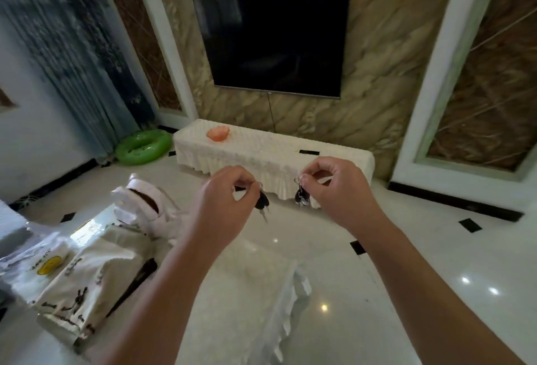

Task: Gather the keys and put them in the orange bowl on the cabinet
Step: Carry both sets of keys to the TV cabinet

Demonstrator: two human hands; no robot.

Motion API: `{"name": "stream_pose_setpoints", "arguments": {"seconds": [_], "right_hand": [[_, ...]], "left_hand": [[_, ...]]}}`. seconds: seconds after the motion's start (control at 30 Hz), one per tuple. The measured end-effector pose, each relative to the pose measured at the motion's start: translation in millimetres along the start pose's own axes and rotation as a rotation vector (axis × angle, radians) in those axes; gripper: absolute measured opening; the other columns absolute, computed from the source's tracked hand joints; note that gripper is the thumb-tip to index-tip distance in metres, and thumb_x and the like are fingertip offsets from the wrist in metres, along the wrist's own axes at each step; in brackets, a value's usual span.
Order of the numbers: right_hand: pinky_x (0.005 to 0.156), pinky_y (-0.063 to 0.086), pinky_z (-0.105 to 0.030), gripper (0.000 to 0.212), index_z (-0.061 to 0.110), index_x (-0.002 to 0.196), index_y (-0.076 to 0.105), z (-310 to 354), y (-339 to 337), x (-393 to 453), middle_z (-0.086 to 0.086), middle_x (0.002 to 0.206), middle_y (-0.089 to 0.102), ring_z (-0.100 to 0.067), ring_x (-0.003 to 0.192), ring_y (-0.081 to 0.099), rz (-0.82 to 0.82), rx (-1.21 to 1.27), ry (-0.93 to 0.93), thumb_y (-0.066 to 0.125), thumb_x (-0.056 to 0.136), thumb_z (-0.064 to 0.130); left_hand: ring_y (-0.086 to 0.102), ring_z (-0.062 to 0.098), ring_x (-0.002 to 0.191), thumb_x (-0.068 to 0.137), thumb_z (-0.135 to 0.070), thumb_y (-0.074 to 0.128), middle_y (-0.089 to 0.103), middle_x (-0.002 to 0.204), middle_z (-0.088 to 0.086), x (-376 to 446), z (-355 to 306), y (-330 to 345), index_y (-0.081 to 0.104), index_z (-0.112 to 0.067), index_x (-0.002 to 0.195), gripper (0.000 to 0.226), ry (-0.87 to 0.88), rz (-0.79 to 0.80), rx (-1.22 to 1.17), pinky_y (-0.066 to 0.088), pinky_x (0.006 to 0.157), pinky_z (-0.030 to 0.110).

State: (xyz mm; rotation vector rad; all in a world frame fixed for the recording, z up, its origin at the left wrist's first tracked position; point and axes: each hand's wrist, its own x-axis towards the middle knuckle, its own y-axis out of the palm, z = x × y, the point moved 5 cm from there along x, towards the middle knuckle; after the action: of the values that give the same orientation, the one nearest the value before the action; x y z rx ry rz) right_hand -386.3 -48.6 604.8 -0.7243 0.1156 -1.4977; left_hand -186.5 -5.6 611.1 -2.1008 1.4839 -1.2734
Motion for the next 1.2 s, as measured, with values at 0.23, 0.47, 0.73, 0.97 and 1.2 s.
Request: {"name": "stream_pose_setpoints", "arguments": {"seconds": [0.23, 0.47, 0.73, 0.97, 1.2], "right_hand": [[0.075, 0.055, -0.034, 0.010, 0.018, 0.080, 0.071, -63, -73, 11, 0.009, 0.080, 0.071, -0.004, 0.079, 0.065, -0.089, -0.021, 0.104, 0.065, 0.085, 0.024], [0.062, 0.047, -0.021, 0.007, 0.024, 0.078, 0.071, -124, -99, 52, 0.013, 0.075, 0.070, 0.001, 0.066, 0.062, -0.166, -0.087, 0.184, 0.068, 0.084, 0.026], [0.062, 0.043, -0.018, 0.010, 0.027, 0.074, 0.069, -176, -92, 152, 0.017, 0.073, 0.069, 0.004, 0.072, 0.063, -0.211, -0.207, 0.229, 0.068, 0.084, 0.025], [0.070, 0.047, -0.023, 0.005, 0.029, 0.080, 0.065, -207, -75, 233, 0.020, 0.081, 0.061, 0.003, 0.080, 0.060, -0.221, -0.297, 0.188, 0.067, 0.084, 0.027], [0.066, 0.044, -0.018, 0.008, 0.030, 0.078, 0.065, -264, -71, 316, 0.019, 0.084, 0.064, 0.003, 0.080, 0.059, -0.191, -0.196, 0.165, 0.067, 0.084, 0.026]], "left_hand": [[0.063, 0.004, 0.087, 0.086, -0.020, 0.069, 0.068, 0.086, -0.010, 44, -57, 86, 0.069, -0.018, 0.084, 0.003, 0.049, 0.129, -0.065, 0.052, 0.081, 0.033], [0.061, -0.001, 0.086, 0.086, -0.025, 0.066, 0.067, 0.084, -0.015, 108, -53, 166, 0.066, -0.025, 0.082, 0.004, 0.111, 0.199, -0.162, 0.052, 0.080, 0.033], [0.062, 0.001, 0.088, 0.088, -0.026, 0.065, 0.067, 0.086, -0.016, 204, -16, 236, 0.067, -0.025, 0.086, 0.003, 0.110, 0.280, -0.221, 0.054, 0.081, 0.036], [0.062, 0.001, 0.087, 0.089, -0.024, 0.064, 0.067, 0.087, -0.014, 286, 14, 267, 0.068, -0.022, 0.087, 0.004, 0.116, 0.295, -0.184, 0.054, 0.080, 0.034], [0.060, -0.003, 0.087, 0.089, -0.026, 0.065, 0.065, 0.087, -0.017, 353, 36, 325, 0.067, -0.025, 0.087, 0.003, 0.091, 0.282, -0.102, 0.053, 0.078, 0.029]]}}
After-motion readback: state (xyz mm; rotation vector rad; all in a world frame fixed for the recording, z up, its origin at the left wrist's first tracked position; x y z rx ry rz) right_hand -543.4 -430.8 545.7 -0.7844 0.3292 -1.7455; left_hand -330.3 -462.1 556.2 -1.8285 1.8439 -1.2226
